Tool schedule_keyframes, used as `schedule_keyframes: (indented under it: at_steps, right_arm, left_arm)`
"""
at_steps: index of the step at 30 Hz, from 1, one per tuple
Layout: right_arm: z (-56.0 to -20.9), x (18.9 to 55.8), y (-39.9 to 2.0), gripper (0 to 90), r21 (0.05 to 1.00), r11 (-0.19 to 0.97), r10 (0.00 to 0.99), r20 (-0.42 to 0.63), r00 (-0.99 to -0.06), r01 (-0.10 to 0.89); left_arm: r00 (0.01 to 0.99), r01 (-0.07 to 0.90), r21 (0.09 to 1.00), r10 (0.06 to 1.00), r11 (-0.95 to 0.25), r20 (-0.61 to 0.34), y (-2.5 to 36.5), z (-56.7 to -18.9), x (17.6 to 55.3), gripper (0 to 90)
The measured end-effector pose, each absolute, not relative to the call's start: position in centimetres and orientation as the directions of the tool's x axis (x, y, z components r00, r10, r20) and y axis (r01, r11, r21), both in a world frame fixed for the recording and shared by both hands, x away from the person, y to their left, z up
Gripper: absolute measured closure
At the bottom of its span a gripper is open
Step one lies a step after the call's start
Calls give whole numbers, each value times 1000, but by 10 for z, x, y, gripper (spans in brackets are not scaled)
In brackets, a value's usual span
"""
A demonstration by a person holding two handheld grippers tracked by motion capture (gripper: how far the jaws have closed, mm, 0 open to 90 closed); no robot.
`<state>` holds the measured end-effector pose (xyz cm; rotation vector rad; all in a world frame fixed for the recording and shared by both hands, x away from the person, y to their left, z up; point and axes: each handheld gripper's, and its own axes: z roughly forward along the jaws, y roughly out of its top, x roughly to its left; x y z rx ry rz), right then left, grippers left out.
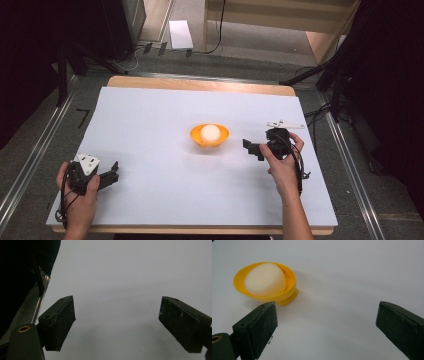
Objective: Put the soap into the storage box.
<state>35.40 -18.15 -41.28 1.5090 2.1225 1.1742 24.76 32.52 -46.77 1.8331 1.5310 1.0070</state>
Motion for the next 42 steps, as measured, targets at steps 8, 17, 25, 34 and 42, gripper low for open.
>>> schedule_keyframes:
  at_steps: [8,17,25,34,42]
  right_arm:
    - [-422,344,-200,43,757,98,894,218,-391,646]
    - [-438,331,-216,51,753,96,894,223,-390,651]
    - [-452,318,-230,57,755,88,903,214,-372,649]
    - [-465,305,-245,62,750,72,914,215,-344,658]
    - [-473,294,-259,62,755,57,919,217,-331,653]
  left_arm:
    - [73,570,796,977,-205,199,325,-468,248,142]
    - [74,568,797,977,-206,200,325,-468,247,142]
    - [74,568,797,977,-206,200,325,-468,247,142]
    - [73,568,797,977,-207,201,325,-468,247,142]
    - [73,568,796,977,-207,202,325,-468,247,142]
